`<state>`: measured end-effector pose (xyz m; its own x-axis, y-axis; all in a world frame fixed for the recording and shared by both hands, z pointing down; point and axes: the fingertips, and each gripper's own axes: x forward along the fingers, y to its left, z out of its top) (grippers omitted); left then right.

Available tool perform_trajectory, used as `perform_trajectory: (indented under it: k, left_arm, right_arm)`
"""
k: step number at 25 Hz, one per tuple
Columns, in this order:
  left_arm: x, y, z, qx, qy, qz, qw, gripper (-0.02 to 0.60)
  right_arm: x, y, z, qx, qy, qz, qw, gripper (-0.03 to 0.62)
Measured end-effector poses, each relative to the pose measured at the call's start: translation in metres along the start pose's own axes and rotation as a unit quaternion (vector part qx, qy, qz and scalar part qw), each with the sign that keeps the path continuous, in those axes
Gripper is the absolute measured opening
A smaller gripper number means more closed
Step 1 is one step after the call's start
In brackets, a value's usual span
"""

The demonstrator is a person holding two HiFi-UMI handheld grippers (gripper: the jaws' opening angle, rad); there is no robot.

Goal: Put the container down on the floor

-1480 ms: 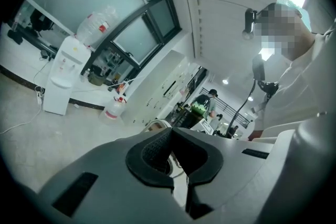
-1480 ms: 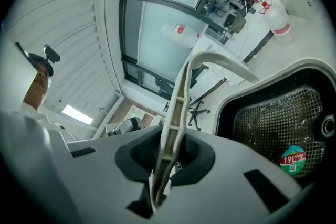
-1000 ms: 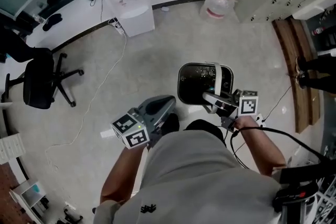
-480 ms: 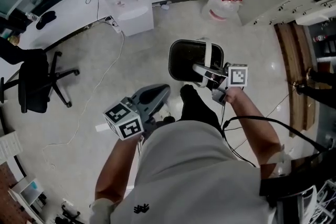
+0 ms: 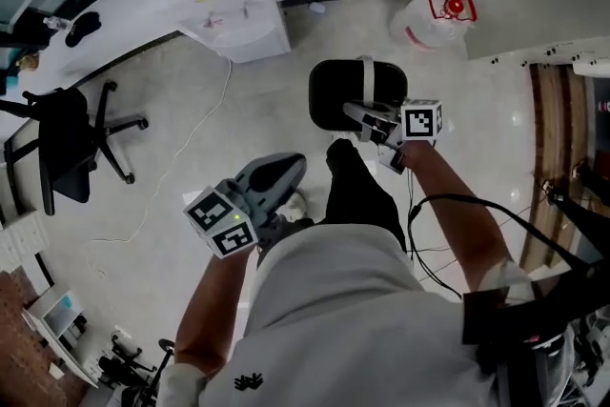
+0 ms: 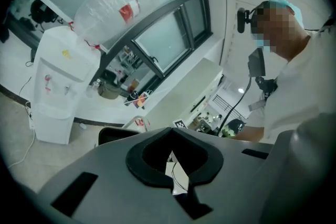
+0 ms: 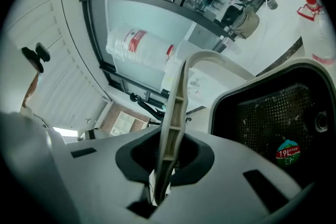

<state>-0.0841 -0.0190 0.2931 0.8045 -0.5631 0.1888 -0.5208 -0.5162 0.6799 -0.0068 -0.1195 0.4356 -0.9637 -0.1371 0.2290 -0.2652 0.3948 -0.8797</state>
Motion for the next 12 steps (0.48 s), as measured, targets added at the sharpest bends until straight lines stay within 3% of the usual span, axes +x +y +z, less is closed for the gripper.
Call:
perform_trajectory:
  k: [3,7,12]
  left_arm:
    - [0.039,0.027,0.018,-0.003,0.007,0.008,0.9999,0.011]
    - [0.092,0.063,0.031,-0.036,-0.001,0.009,0.9993,0.011]
    - [0.153,0.116,0.044,-0.051,-0.005,0.012,0.9986,0.011]
  right_arm:
    - [0.015,-0.046,0.035,-0.006,0.022,0.007,1.000,0.020]
    - [0.035,-0.108,0.066,-0.001,0.052,0.021,0.998,0.019]
    - [0.068,-0.180,0.112,0.001,0.059,0.034,0.998,0.020]
